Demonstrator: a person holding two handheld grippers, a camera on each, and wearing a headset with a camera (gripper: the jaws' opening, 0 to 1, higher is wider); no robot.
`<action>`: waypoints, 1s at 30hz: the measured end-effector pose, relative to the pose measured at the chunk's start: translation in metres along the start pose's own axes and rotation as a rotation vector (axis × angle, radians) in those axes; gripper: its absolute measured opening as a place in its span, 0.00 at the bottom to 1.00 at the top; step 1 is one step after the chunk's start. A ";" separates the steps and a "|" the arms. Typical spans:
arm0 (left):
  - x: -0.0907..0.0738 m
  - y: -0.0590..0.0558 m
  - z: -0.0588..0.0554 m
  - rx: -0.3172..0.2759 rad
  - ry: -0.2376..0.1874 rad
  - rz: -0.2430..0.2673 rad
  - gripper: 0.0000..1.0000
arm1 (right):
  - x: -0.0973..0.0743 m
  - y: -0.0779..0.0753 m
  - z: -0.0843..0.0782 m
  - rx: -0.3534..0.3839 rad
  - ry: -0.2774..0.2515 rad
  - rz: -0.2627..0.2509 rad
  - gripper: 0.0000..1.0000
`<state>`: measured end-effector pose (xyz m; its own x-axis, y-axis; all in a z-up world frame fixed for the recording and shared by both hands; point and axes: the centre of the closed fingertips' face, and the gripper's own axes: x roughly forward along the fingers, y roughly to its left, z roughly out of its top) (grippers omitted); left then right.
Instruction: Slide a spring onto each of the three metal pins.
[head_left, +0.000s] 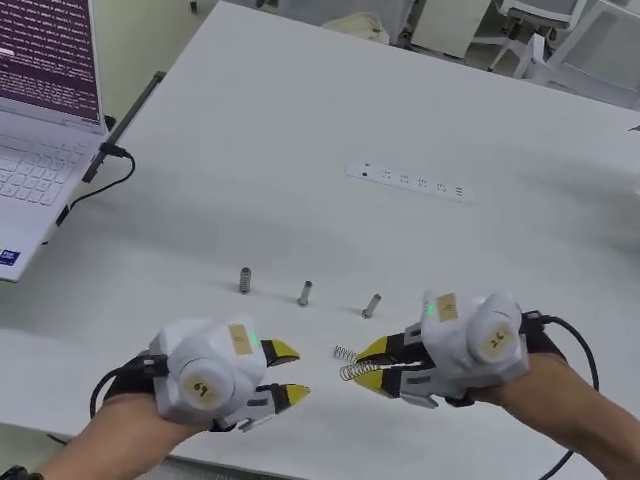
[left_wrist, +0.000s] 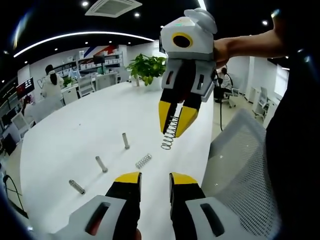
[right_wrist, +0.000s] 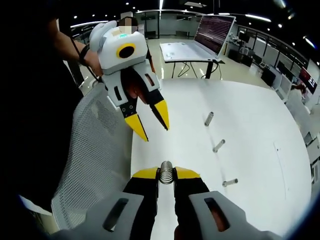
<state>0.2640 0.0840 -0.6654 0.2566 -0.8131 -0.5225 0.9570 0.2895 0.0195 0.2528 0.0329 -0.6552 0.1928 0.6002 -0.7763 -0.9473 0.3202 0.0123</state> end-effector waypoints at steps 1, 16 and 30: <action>-0.001 0.002 0.000 -0.004 -0.002 0.007 0.16 | 0.000 -0.002 -0.001 0.002 0.002 -0.004 0.08; -0.020 0.031 -0.008 -0.064 -0.016 0.099 0.23 | -0.002 -0.046 -0.016 0.048 0.040 -0.078 0.08; -0.046 0.062 -0.024 -0.143 -0.031 0.193 0.31 | 0.011 -0.078 -0.024 0.055 0.104 -0.090 0.08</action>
<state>0.3081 0.1511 -0.6608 0.4391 -0.7505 -0.4940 0.8615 0.5077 -0.0056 0.3227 -0.0027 -0.6796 0.2462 0.4890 -0.8368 -0.9114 0.4106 -0.0282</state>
